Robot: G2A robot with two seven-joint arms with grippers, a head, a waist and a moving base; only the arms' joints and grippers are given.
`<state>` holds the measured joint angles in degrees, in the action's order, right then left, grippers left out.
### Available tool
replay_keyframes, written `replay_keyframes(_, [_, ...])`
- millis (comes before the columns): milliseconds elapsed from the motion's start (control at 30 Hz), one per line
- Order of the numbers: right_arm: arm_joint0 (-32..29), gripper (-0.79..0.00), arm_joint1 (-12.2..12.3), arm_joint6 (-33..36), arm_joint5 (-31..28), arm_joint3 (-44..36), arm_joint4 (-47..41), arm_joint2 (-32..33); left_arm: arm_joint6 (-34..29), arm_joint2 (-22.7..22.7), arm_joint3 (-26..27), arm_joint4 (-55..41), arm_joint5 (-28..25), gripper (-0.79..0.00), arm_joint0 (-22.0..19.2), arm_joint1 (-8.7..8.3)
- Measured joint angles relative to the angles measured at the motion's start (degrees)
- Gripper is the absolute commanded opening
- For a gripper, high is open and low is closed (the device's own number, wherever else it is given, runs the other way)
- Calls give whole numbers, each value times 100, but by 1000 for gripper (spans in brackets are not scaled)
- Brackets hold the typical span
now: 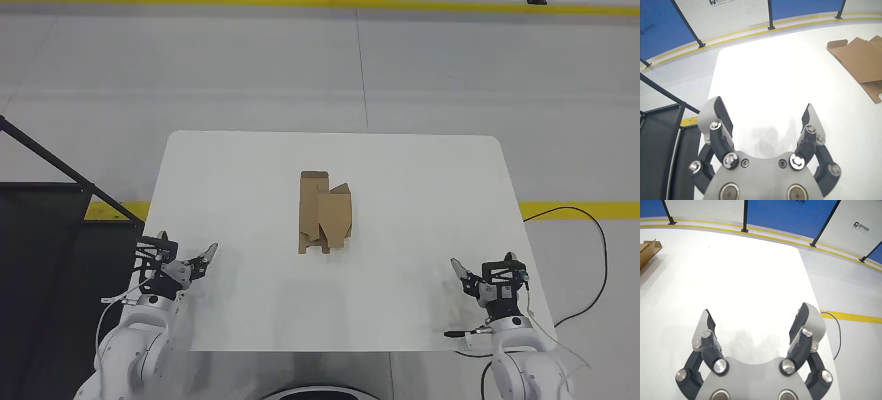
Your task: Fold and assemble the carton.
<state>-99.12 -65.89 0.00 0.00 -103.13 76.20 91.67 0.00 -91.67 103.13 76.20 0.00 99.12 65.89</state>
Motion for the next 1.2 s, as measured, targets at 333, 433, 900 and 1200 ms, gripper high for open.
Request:
replay_keyframes(333, [147,0,-24,256,-61,-154,-84,-124,-638,-169,169,-984,-701,0,-267,3])
replay_keyframes(433, [298,0,-45,578,-103,-325,-206,-271,-971,-278,148,-1717,-1093,0,-440,-1])
replay_keyframes(900, [1493,0,-161,2076,-233,-668,-1146,-1015,-2624,-551,-408,-4167,-2138,0,-1439,-83])
replay_keyframes(1200, [1524,0,-161,2104,-242,-653,-1148,-1018,-2621,-555,-407,-4150,-2127,0,-1437,-84])
